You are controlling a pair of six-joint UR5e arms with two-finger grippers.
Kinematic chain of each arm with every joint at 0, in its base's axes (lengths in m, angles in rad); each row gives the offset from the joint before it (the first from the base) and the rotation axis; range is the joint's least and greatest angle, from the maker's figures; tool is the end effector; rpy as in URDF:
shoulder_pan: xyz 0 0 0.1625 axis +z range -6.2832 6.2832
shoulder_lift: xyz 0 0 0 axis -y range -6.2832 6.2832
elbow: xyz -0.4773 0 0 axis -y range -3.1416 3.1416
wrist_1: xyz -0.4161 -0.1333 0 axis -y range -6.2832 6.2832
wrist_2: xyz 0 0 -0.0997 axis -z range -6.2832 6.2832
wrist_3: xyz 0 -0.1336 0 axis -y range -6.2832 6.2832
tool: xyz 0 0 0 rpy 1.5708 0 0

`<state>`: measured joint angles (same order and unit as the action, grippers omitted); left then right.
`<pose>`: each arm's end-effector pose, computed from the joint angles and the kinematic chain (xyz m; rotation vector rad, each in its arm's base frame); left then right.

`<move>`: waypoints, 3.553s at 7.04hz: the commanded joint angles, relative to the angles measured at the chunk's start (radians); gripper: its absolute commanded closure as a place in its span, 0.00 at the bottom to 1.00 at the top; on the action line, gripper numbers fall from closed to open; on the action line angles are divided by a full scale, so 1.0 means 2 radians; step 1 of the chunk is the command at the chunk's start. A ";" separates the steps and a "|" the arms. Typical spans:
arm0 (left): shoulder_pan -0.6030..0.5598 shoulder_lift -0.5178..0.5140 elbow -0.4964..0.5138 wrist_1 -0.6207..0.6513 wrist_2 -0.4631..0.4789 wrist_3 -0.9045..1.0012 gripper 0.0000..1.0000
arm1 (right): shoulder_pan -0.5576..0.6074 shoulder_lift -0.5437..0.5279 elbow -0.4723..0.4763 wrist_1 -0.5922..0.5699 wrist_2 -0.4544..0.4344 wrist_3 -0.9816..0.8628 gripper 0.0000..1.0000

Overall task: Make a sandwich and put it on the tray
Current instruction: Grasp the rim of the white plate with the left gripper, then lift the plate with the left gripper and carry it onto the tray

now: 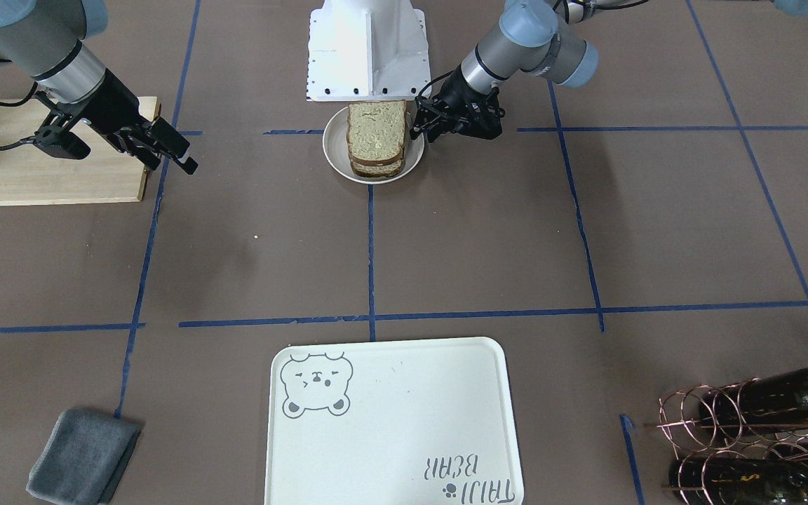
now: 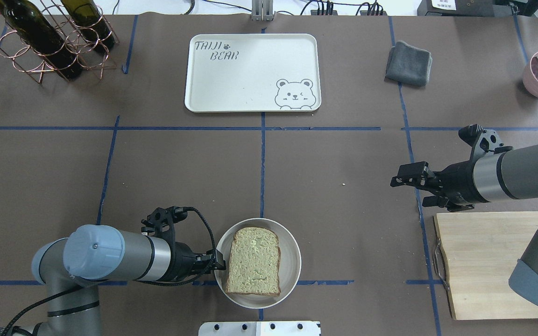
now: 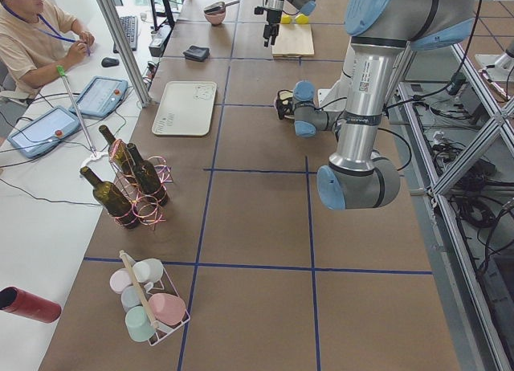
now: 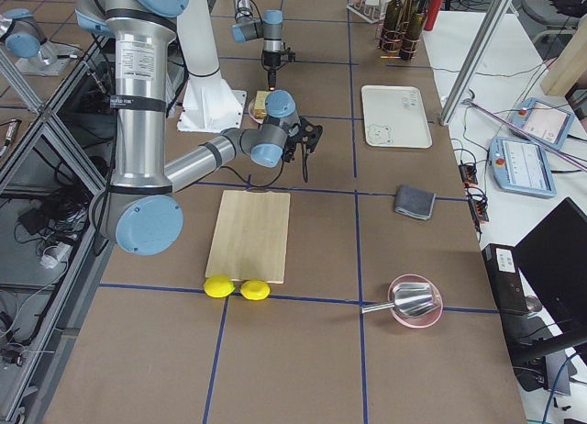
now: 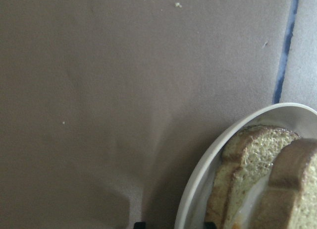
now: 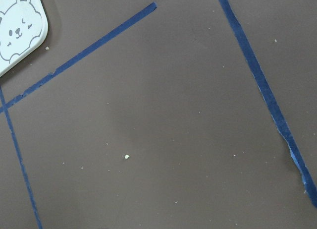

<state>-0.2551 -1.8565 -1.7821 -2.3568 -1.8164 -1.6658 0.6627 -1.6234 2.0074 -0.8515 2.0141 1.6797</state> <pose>0.6063 -0.2623 0.3632 -0.1081 1.2887 -0.1424 -0.3579 -0.3758 0.4486 -0.0861 -1.1591 0.4395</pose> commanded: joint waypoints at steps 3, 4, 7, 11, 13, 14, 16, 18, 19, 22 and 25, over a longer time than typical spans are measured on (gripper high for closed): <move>0.004 -0.003 0.004 0.000 0.000 0.000 0.59 | 0.001 -0.003 0.000 0.002 0.001 0.000 0.00; 0.006 -0.005 0.006 0.000 0.000 0.000 0.62 | 0.000 -0.003 0.000 0.002 0.001 0.000 0.00; 0.007 -0.005 0.007 0.000 0.000 0.000 0.85 | 0.000 -0.004 0.000 0.002 0.002 0.000 0.00; 0.003 -0.005 -0.014 0.000 -0.001 -0.001 1.00 | 0.001 -0.003 0.002 0.002 0.003 0.000 0.00; -0.003 -0.007 -0.022 0.000 -0.001 -0.043 1.00 | 0.001 -0.004 0.003 0.002 0.004 0.000 0.00; -0.015 -0.010 -0.022 0.001 -0.001 -0.048 1.00 | 0.001 -0.004 0.003 0.002 0.004 0.000 0.00; -0.046 -0.061 -0.016 0.099 -0.004 -0.048 1.00 | 0.002 -0.005 0.004 0.002 0.002 0.000 0.00; -0.080 -0.075 -0.013 0.119 -0.007 -0.110 1.00 | 0.002 -0.007 0.005 0.002 0.002 0.000 0.00; -0.107 -0.104 0.014 0.121 -0.008 -0.127 1.00 | 0.002 -0.007 0.006 0.002 0.002 0.000 0.00; -0.160 -0.212 0.169 0.118 -0.007 -0.205 1.00 | 0.002 -0.011 0.008 0.003 -0.001 0.000 0.00; -0.198 -0.301 0.302 0.112 -0.006 -0.261 1.00 | 0.002 -0.011 0.012 0.003 -0.002 0.000 0.00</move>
<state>-0.6289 -2.3789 -1.2953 -2.1291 -1.8300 -2.1494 0.6673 -1.6448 2.0260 -0.8453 2.0116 1.6804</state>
